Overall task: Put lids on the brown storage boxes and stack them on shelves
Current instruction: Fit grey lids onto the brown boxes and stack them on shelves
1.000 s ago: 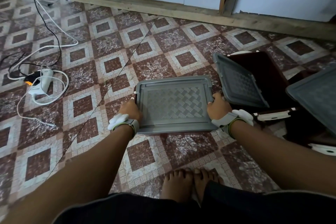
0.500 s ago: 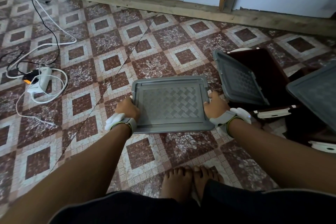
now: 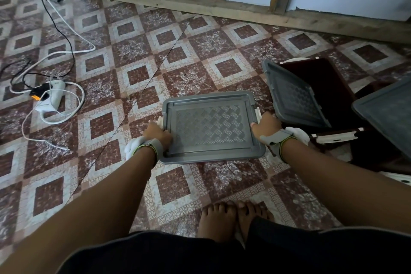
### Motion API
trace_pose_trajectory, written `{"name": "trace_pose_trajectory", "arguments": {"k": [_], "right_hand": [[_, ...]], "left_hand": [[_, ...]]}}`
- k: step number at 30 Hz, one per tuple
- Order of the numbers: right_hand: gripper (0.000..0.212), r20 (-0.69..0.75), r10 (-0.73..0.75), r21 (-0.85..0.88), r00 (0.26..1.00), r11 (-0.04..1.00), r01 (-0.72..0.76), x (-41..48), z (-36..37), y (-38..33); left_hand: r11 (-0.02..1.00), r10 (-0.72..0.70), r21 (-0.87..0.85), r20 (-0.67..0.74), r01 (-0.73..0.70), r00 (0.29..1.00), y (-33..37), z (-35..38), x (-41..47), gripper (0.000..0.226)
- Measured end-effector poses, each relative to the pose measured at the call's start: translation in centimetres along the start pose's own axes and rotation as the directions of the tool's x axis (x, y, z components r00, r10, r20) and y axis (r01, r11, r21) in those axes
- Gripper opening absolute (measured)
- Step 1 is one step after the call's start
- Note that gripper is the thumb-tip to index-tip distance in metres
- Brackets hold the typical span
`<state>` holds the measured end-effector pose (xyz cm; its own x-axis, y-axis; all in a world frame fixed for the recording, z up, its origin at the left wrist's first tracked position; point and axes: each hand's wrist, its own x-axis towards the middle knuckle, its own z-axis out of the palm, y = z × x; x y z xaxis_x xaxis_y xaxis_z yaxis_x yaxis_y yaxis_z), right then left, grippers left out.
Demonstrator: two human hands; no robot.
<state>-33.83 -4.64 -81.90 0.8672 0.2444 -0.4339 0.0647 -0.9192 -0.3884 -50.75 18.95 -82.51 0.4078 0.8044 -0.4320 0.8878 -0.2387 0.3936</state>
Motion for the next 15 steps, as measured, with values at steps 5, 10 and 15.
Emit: {"name": "trace_pose_trajectory", "arguments": {"k": [5,10,15], "right_hand": [[0.029,-0.196,-0.042,-0.083,0.98,0.996,0.027,-1.2,1.1,-1.0],[0.025,-0.258,-0.006,0.019,0.966,1.0,0.011,-1.0,1.6,-0.9],[0.026,-0.188,0.088,0.183,0.978,0.982,-0.053,0.9,1.2,-0.1]], "left_hand": [[0.997,0.063,-0.046,-0.089,-0.068,0.994,0.1,0.5,-0.9,0.027],[0.985,0.133,-0.09,-0.162,-0.149,0.978,0.2,1.0,-1.0,0.017],[0.977,0.077,-0.186,-0.139,-0.103,0.987,-0.8,0.8,0.4,0.017]]}}
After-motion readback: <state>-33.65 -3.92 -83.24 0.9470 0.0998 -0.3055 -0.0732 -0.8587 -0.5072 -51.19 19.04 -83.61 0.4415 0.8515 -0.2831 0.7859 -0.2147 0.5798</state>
